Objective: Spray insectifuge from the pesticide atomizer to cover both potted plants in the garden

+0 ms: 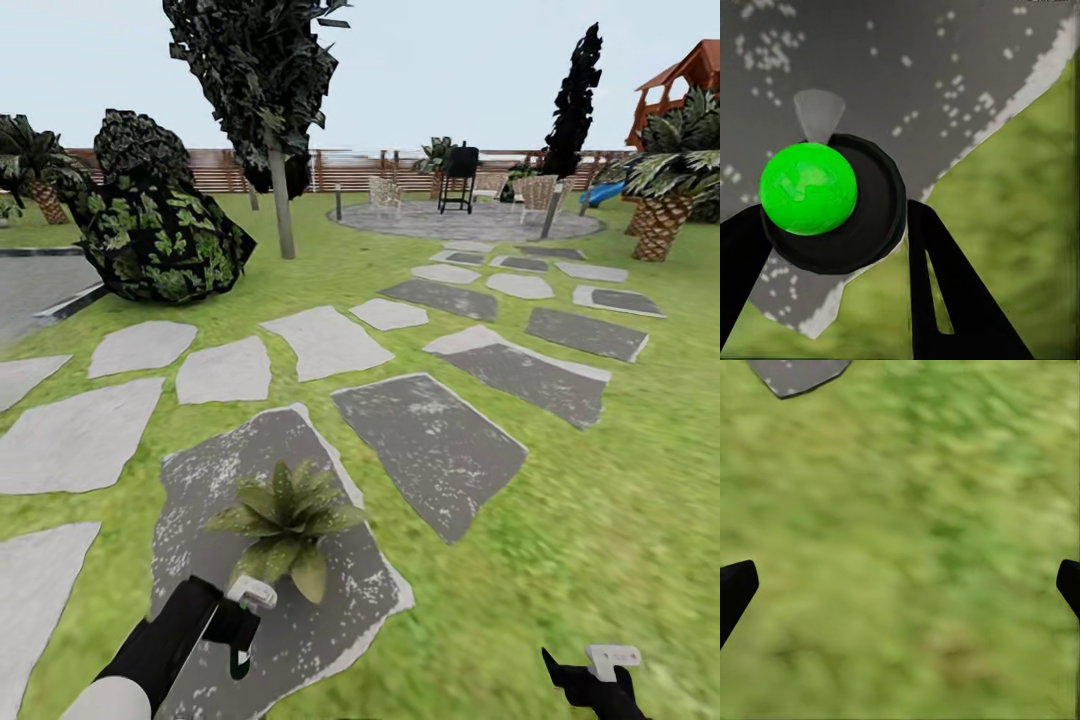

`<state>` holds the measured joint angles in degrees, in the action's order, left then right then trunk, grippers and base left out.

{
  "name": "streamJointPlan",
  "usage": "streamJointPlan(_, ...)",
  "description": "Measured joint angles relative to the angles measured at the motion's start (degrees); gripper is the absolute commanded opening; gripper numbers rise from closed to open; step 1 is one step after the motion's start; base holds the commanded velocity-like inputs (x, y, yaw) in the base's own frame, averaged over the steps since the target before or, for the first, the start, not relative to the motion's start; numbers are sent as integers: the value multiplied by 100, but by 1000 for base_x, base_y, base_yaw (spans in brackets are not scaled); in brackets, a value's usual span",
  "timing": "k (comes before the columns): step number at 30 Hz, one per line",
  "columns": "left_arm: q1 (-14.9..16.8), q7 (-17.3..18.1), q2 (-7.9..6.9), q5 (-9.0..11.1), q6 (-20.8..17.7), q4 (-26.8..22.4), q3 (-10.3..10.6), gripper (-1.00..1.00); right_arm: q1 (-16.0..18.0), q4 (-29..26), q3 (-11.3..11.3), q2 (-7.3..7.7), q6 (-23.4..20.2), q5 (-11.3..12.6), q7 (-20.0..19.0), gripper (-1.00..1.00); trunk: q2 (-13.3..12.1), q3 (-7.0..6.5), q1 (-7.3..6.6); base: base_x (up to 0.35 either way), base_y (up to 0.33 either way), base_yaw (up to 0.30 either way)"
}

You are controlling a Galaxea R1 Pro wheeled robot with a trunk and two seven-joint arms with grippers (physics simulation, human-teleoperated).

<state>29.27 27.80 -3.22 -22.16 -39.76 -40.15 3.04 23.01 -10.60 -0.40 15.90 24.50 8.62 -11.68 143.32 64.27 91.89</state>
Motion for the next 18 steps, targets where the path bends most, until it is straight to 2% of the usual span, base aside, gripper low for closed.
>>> streamJointPlan(8, 0, 1, 0, -10, 0, 19, -154, -100, 0, 0, 0, 0, 0, 0, 0, 100, 0, 0, -2, 129, -287, 278)
streamJointPlan(12, -1, 1, 0, -14, 0, 48, -159, -100, 0, 0, 0, 0, 0, 0, 0, 100, 0, 0, -2, 158, -288, 278)
streamJointPlan(18, -2, -22, -14, -40, -17, 75, -151, -100, 0, 0, 0, 0, 0, 0, 0, 100, 0, 0, 0, 26, -303, 278)
